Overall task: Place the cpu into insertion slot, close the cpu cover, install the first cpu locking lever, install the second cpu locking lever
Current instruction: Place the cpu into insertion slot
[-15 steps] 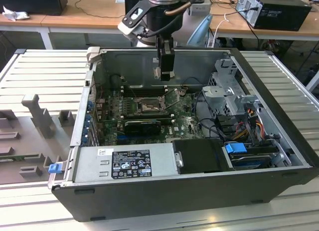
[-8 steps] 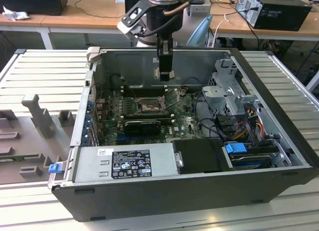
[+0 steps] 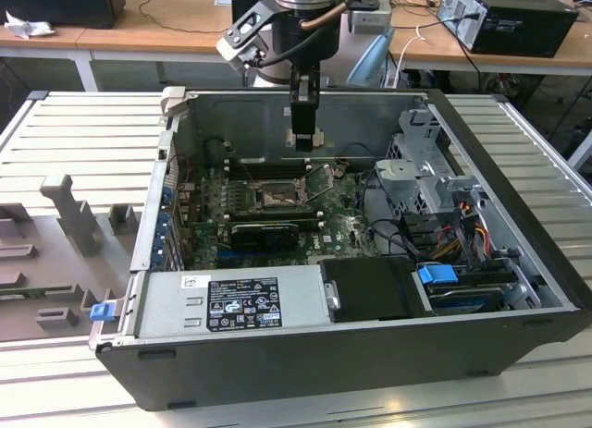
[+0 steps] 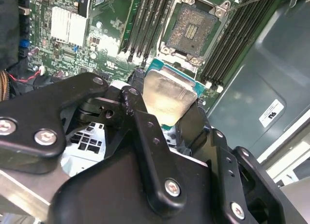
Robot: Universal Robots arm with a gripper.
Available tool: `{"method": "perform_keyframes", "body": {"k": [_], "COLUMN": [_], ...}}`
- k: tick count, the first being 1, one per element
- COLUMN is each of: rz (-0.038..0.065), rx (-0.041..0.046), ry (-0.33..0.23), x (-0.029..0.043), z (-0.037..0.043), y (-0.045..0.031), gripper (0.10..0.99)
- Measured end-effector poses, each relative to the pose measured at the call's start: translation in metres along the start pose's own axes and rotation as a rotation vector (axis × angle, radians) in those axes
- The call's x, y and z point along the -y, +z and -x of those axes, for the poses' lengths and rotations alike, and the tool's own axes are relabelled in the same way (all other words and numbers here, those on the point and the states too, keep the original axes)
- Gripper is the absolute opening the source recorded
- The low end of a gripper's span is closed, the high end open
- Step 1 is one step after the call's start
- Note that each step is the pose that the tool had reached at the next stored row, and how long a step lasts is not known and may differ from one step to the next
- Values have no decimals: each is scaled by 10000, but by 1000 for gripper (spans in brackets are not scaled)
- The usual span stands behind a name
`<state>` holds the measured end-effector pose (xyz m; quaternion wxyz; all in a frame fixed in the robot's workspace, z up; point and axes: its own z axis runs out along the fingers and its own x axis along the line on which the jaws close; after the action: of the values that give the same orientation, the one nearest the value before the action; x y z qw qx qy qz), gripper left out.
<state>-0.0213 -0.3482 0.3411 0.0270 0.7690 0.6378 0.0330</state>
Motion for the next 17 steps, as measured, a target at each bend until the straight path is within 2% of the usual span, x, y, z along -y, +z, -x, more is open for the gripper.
{"method": "perform_keyframes", "body": {"k": [6,8,11,17], "rz": [12,14,9,-12], "rx": [64,73,43,-63], "ry": [730,795,432,-830], "x": [0,1,3,6], "z": [0,-1,0,0], "y": [7,14,28,69], "gripper": [541,541,541,541]}}
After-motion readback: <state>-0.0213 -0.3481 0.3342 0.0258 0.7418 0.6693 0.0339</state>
